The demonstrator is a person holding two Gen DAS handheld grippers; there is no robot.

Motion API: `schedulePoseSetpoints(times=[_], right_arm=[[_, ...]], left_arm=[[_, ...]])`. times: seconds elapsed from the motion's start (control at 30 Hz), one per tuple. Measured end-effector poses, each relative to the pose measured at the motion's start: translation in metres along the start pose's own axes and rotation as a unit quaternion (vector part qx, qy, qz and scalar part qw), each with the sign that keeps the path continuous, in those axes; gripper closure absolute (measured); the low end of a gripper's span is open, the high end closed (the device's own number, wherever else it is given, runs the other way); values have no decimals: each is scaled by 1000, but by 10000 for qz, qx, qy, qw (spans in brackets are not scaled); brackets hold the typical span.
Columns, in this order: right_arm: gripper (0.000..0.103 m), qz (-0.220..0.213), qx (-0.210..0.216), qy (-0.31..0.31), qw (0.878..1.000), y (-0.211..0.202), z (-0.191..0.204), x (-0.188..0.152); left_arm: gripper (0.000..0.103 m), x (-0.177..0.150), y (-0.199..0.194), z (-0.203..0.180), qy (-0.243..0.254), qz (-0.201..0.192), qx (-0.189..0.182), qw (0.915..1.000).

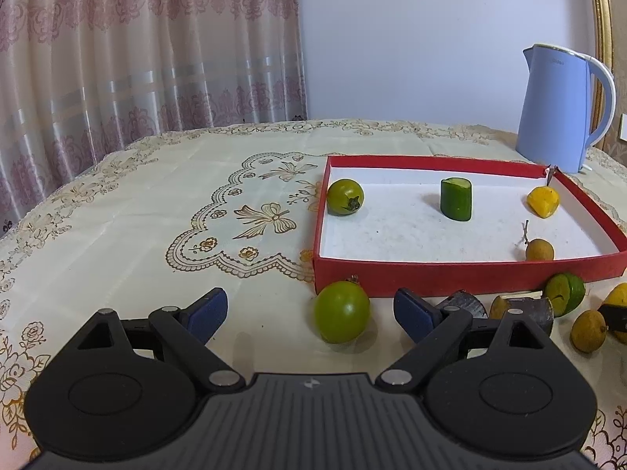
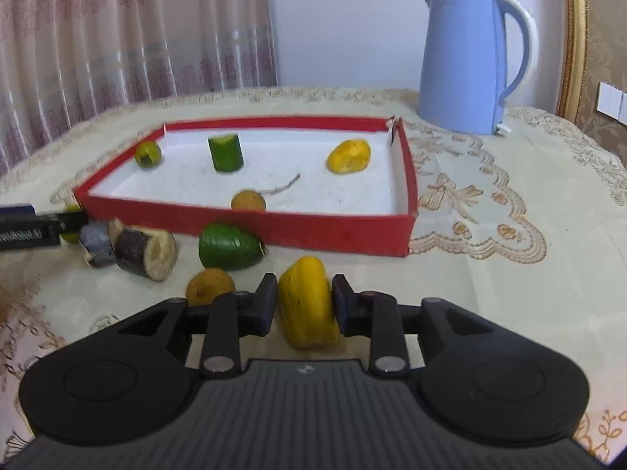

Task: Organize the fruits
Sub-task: 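Lift the yellow pepper piece with the right gripper while the left gripper approaches the green tomato, then grasp the green tomato with the left gripper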

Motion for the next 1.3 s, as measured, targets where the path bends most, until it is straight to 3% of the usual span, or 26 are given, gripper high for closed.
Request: schedulePoseSetpoints(times=[0.3,1.17,1.27,1.3], right_arm=[[77,-148,-223,-186,9995,-7,6,0],[76,-494,152,130,9986,-29,4,14],[76,-500,160,133,9985,-29,4,14],[76,-502,160,131,9985,-29,5,14]], left_arm=[[10,1,0,8,-138,25,-128,9998],[11,2,11,-4,269,123,-35,9996],[29,1,11,-5,280,138,-84,9995],[42,0,13,-5,279,187,-107,9994]])
Point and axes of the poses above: each gripper's, at about its wrist camera, not at the fingertips, and y roughly the way its jaws point, z to its left, x to its top, the point moved 8 cm from there along y, roughly the way its jaws point, and after that the axes turned 1 degree about -x, right-handed, at the moved point
